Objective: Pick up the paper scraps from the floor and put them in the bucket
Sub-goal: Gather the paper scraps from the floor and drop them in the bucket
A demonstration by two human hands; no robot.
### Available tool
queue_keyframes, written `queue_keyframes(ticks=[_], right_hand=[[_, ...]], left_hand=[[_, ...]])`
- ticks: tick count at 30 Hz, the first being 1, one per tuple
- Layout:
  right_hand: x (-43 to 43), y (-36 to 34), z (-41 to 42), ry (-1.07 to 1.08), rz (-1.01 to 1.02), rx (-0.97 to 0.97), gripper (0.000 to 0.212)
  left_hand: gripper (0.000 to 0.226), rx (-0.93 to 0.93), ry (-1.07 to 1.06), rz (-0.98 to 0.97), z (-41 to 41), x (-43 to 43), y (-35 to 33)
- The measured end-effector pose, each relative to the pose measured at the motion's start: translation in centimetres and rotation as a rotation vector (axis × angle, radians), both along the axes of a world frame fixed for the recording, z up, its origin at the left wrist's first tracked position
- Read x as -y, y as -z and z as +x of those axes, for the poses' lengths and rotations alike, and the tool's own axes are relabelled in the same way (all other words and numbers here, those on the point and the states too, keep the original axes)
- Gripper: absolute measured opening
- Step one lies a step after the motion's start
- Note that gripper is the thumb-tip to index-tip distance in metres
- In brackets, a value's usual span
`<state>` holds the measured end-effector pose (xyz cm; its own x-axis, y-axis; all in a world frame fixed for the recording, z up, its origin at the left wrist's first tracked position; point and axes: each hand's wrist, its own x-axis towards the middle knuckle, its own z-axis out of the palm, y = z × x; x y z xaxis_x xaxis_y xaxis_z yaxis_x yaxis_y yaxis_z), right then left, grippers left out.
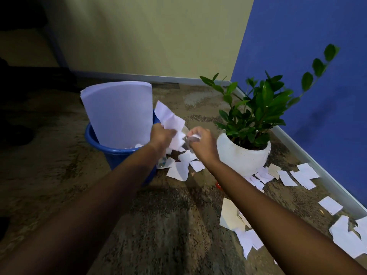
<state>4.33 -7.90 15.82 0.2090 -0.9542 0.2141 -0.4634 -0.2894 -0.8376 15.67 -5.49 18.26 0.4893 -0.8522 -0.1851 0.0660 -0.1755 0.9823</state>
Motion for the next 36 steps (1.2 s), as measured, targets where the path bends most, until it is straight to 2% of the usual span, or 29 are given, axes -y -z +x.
queue_keyframes(ticks=[3,7,10,12,14,16,18,20,24,27,32,36], right_hand=[[-0.5,-1.8,3.3,-0.003,-0.112,0.014,0.017],[-1.3,-2.8,7.6,-0.126,-0.200,0.027,0.018],[-1.5,-2.0,10.3,-0.206,-0.194,-0.087,0.026],[-1.5,-1.3,11.4,-0.262,-0.138,-0.207,0.041],[-1.5,-0.8,11.8,-0.307,-0.102,-0.287,0.054],[-1.6,-0.8,11.6,-0.333,-0.104,-0.307,0.062],[-1.6,-1.0,10.8,-0.334,-0.117,-0.289,0.065],[-1.4,-1.3,9.4,-0.325,-0.130,-0.265,0.060],[-0.6,-1.3,5.3,-0.264,-0.084,-0.273,0.045],[0.0,-0.7,1.7,-0.231,-0.010,-0.344,0.039],[0.2,2.0,-4.8,-0.296,0.081,-0.669,0.036],[-0.8,6.0,-11.3,-0.319,0.297,-0.923,0.036]], left_hand=[[0.037,0.012,-0.067,-0.079,2.5,0.0,-2.0],[0.039,0.014,-0.273,-0.062,6.6,-0.1,-2.9],[0.044,0.028,-0.355,0.032,9.0,-0.5,-2.3],[0.043,0.031,-0.323,0.087,9.8,-0.7,-1.7],[0.040,0.116,-0.250,0.189,9.8,-1.1,-1.1],[0.057,0.208,-0.222,0.257,9.3,-1.3,-0.6],[0.068,0.329,-0.215,0.303,8.2,-1.5,-0.3],[0.068,0.511,-0.191,0.327,6.4,-1.8,-0.3],[0.059,0.933,-0.071,0.124,2.9,-2.7,0.8],[0.060,1.129,0.108,-0.015,-0.2,-3.1,2.6],[0.055,1.235,0.428,0.041,-5.4,-3.8,6.9],[0.053,1.278,0.653,0.116,-8.8,-4.9,10.6]])
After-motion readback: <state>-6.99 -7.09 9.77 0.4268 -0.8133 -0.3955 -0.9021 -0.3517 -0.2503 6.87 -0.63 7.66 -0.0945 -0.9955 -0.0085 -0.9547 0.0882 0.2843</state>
